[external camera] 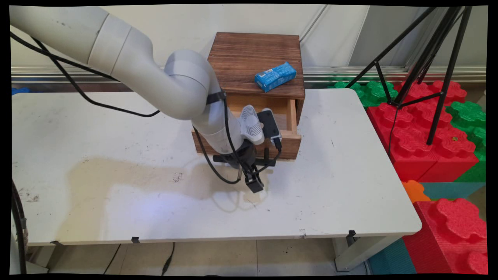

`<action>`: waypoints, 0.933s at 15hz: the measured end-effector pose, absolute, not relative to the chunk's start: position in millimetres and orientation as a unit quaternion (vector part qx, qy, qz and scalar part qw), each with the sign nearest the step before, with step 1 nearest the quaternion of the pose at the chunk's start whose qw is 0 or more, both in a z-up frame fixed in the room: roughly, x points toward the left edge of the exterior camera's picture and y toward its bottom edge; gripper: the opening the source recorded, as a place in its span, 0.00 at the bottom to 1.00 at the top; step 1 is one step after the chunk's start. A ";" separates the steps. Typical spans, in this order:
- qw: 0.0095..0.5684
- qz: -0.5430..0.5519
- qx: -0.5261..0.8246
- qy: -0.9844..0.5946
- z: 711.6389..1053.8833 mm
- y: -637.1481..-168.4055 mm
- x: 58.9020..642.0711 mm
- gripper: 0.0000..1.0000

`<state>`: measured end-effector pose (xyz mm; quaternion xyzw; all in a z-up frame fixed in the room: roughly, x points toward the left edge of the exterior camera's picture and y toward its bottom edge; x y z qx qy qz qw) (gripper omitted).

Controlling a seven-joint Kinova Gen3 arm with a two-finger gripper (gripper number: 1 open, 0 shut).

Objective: Open the drawer

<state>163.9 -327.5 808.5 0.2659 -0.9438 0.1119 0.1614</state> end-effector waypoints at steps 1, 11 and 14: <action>0.162 0.111 0.266 -0.944 808.8 -324.7 162.9 1.00; 0.163 0.100 0.264 -0.945 810.1 -298.4 156.2 1.00; 0.162 0.095 0.266 -0.945 810.1 -289.7 155.7 1.00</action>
